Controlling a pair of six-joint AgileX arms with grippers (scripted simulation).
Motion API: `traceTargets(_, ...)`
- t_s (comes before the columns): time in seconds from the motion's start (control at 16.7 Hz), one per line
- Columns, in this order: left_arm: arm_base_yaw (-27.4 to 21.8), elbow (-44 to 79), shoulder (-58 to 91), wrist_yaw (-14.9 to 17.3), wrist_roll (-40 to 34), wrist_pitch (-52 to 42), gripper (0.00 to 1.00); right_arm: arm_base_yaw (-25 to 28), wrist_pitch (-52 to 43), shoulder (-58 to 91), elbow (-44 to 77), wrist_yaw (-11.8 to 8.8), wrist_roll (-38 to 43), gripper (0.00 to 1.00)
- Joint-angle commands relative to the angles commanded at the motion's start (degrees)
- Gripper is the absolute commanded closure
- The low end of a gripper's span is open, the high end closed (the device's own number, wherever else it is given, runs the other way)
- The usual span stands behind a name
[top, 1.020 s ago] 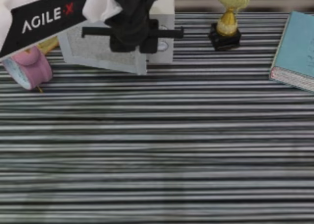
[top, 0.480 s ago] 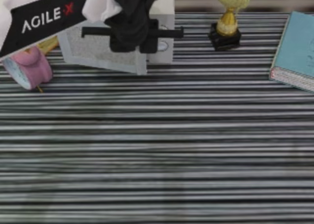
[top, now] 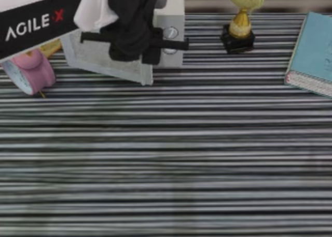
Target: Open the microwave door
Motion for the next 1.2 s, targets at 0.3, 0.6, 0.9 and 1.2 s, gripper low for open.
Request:
traceTargets(0.3, 0.2, -1.2, -1.4, 0.6, 1.2, 1.1, 1.0, 0.0, 0.0, 0.0, 0.0, 0.0, 0.0, 0.0)
traceTargets(0.6, 0.2, -1.2, -1.4, 0.6, 1.2, 1.1, 1.0, 0.0, 0.0, 0.0, 0.0, 0.0, 0.0, 0.0)
traceTargets(0.9, 0.2, -1.2, -1.4, 0.6, 1.2, 1.1, 1.0, 0.0, 0.0, 0.0, 0.0, 0.0, 0.0, 0.0)
traceTargets(1.2, 0.2, -1.2, -1.4, 0.6, 1.2, 1.1, 1.0, 0.0, 0.0, 0.0, 0.0, 0.0, 0.0, 0.0)
